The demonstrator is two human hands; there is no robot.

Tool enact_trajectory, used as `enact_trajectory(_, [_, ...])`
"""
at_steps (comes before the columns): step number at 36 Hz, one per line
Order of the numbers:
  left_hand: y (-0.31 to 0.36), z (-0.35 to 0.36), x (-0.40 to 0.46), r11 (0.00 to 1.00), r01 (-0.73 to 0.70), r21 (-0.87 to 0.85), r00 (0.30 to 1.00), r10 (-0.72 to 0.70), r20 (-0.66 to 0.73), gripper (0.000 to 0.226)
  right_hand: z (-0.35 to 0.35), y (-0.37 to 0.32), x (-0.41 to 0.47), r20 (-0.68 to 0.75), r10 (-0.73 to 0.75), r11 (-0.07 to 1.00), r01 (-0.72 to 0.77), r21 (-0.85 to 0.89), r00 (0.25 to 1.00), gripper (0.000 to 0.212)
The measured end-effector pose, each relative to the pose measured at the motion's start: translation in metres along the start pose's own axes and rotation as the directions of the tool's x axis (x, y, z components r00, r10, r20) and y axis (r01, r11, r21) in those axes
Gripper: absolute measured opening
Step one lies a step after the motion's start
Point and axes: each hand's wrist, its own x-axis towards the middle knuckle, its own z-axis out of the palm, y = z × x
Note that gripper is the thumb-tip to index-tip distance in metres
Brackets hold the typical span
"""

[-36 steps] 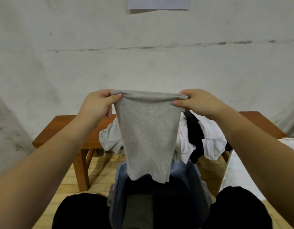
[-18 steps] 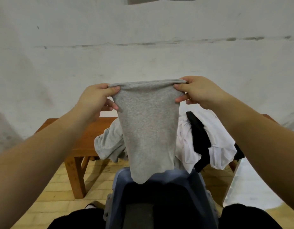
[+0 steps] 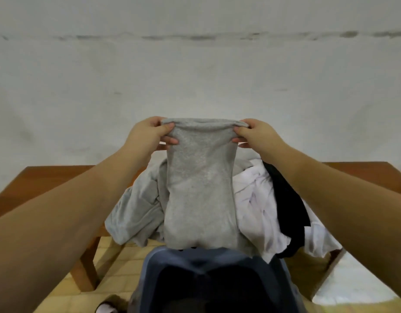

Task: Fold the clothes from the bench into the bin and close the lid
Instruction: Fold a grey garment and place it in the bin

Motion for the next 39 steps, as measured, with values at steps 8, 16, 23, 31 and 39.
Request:
enact_trajectory(8, [-0.069, -0.014, -0.088, 0.995, -0.017, 0.096, 0.998, 0.011, 0.06, 0.005, 0.016, 0.066, -0.1, 0.011, -0.079, 0.987, 0.08, -0.14, 0.997, 0.012])
enact_trajectory(16, [-0.153, -0.015, -0.157, 0.945, -0.025, 0.326, 0.998, 0.007, 0.056, 0.014, 0.059, 0.17, -0.178, 0.057, -0.153, 0.951, 0.163, -0.261, 0.987, 0.03])
enact_trajectory(23, [-0.186, 0.004, -0.164, 0.961, 0.251, 0.115, 0.965, -0.239, -0.107, 0.014, 0.078, 0.192, -0.19, -0.025, 0.003, 0.968, -0.01, -0.25, 1.0, 0.04])
enact_trajectory(31, [-0.198, 0.022, -0.162, 0.905, 0.38, -0.192, 0.908, -0.405, -0.108, 0.044, 0.097, 0.179, -0.18, -0.163, 0.477, 0.823, -0.373, 0.428, 0.864, 0.03])
enact_trajectory(39, [-0.203, 0.021, -0.157, 0.915, 0.35, -0.203, 0.921, -0.376, -0.106, 0.02, 0.096, 0.176, -0.171, -0.064, 0.576, 0.753, -0.499, 0.428, 0.815, 0.033])
